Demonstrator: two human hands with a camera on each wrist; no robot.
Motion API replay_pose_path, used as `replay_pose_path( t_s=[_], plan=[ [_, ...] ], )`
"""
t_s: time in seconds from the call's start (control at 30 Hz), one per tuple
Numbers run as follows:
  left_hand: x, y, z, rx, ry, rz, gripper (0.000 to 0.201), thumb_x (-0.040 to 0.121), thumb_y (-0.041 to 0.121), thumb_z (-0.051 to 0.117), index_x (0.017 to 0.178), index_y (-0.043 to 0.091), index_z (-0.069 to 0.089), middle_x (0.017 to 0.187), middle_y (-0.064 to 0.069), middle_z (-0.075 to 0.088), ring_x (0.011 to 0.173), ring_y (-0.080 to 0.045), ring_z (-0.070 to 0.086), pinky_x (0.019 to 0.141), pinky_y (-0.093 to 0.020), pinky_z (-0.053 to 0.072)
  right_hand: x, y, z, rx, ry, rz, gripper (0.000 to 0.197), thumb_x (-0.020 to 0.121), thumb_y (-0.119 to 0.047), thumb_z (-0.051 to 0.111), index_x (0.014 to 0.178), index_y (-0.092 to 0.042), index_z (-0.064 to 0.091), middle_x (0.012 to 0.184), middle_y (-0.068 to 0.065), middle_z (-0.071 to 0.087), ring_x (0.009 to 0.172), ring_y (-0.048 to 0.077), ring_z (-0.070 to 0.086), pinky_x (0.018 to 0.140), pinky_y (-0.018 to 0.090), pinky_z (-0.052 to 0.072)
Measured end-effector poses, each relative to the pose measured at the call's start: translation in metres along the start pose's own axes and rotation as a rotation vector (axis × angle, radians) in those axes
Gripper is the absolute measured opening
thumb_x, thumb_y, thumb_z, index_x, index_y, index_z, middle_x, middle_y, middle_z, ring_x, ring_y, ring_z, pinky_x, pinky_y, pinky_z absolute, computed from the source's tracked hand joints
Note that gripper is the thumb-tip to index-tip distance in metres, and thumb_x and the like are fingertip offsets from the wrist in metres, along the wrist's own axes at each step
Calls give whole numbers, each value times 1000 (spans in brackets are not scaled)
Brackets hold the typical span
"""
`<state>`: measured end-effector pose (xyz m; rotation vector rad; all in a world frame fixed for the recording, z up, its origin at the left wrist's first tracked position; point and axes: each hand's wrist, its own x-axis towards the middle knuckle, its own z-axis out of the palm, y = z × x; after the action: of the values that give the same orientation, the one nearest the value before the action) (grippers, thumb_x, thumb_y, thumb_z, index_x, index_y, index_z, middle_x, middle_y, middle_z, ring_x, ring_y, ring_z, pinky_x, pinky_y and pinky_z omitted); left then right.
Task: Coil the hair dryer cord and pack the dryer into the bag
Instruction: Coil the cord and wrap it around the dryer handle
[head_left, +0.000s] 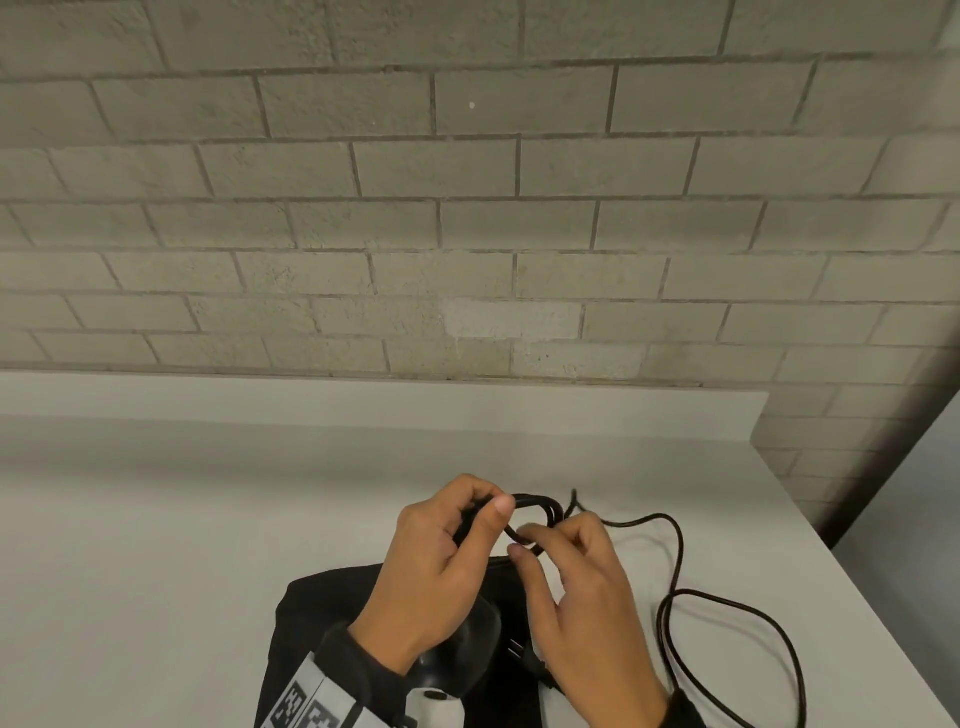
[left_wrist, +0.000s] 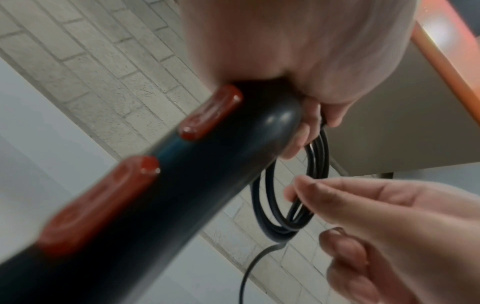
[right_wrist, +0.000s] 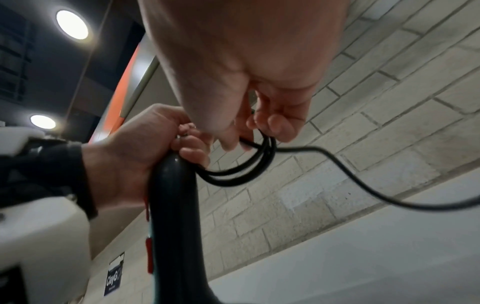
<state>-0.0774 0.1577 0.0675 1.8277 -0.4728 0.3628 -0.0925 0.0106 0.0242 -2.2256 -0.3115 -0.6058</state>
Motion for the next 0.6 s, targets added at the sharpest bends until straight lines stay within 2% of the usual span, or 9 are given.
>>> replay_pose_path(
  t_s=[0.07, 0.2, 0.27, 0.33, 0.4, 0.47, 0.5, 0.57, 0.6],
  plan=[
    [2, -2, 0, 34, 33, 10, 16, 97, 39, 55, 89, 26, 62, 61, 21, 56, 51, -1, 51, 53, -11, 38, 3, -11, -7, 51, -84, 88, 11, 90, -37, 60, 89, -30, 68, 89, -18, 44, 94, -6, 47, 75, 6, 40],
    [2, -3, 1, 96, 79, 20, 13, 91, 36, 58, 91, 25, 64, 70, 12, 62, 59, -7, 56, 57, -14, 44, 9, -39, -36, 443, -305, 330, 42, 80, -60, 50, 57, -26, 59, 87, -13, 58, 88, 0, 54, 75, 14, 38],
    [2, -2, 2, 86, 107, 11, 15, 89, 39, 58, 91, 25, 64, 72, 6, 63, 60, -12, 57, 57, -17, 46, 7, -38, -44, 465, -303, 303, 39, 74, -59, 61, 59, -23, 62, 96, -17, 61, 97, 0, 56, 82, 14, 38],
    [3, -3, 1, 72, 158, -9, 18, 88, 41, 58, 90, 24, 64, 72, 4, 63, 60, -11, 57, 57, -16, 46, 1, -30, -46, 437, -282, 264, 24, 74, -43, 74, 67, -21, 65, 109, -19, 61, 110, -2, 54, 88, 13, 35],
    [5, -5, 0, 67, 181, -22, 17, 88, 39, 58, 90, 24, 64, 72, 3, 63, 58, -8, 55, 56, -14, 44, -4, -20, -48, 516, -283, 234, 21, 73, -30, 78, 69, -20, 60, 109, -10, 64, 116, 1, 55, 93, 13, 39],
    [4, -4, 2, 68, 163, -21, 16, 88, 38, 58, 90, 23, 64, 70, 5, 62, 56, -6, 53, 56, -12, 42, -9, -13, -48, 684, -302, 271, 30, 68, -31, 83, 67, -18, 55, 91, 2, 68, 104, 12, 65, 91, 19, 47],
    [3, -2, 3, 66, 153, -20, 16, 89, 38, 58, 90, 22, 63, 68, 6, 60, 55, -5, 52, 55, -11, 41, -10, -11, -48, 777, -304, 321, 36, 64, -34, 86, 65, -17, 54, 76, 4, 65, 86, 15, 67, 82, 24, 51],
    [6, -2, 4, 63, 156, -27, 16, 89, 38, 58, 89, 22, 63, 66, 7, 59, 54, -4, 50, 54, -12, 41, -12, -8, -52, 912, -325, 439, 44, 57, -41, 90, 61, -19, 52, 56, 3, 45, 54, 20, 49, 58, 28, 46],
    [10, -5, 3, 62, 171, -38, 16, 89, 38, 58, 88, 23, 63, 66, 8, 59, 53, -3, 49, 54, -14, 42, -13, -6, -56, 957, -373, 499, 44, 58, -38, 90, 62, -18, 51, 54, 2, 37, 46, 17, 38, 49, 25, 39]
  ],
)
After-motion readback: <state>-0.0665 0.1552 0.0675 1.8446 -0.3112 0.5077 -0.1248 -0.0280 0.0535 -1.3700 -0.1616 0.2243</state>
